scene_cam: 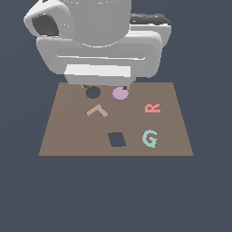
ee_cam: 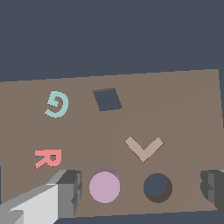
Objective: Insert a designated object into the corresponding slot on a board.
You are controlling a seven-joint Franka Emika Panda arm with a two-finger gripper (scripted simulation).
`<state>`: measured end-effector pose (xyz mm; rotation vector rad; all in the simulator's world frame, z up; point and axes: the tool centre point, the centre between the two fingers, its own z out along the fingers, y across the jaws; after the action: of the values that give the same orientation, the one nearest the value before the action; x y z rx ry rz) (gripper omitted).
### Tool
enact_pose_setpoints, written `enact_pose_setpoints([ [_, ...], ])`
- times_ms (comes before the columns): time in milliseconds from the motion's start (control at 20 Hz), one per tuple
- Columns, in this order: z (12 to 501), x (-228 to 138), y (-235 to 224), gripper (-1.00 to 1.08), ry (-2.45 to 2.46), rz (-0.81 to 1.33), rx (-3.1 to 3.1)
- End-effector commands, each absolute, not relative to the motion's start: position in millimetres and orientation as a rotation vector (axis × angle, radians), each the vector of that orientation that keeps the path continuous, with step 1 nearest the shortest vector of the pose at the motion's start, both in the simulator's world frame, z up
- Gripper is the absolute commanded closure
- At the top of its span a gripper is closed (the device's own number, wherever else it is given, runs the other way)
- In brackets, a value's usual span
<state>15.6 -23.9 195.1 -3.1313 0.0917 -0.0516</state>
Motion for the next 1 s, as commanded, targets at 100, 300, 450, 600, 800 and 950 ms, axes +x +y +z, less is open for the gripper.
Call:
enact_pose_setpoints([
  [100, 194, 15, -24, -0.92, 0.096, -0.051, -3.131],
  [300, 188, 10, -23, -0.92, 0.130, -0.049, -3.131],
  [450, 179, 4, -22, -0.92, 0.178, -0.046, -3.129],
  [600, 167, -5, -20, -0.92, 0.244, -0.042, -3.125],
  [800, 145, -20, -16, -0.92, 0.359, -0.034, -3.116],
  [950, 125, -34, -11, -0.92, 0.465, -0.027, -3.104],
])
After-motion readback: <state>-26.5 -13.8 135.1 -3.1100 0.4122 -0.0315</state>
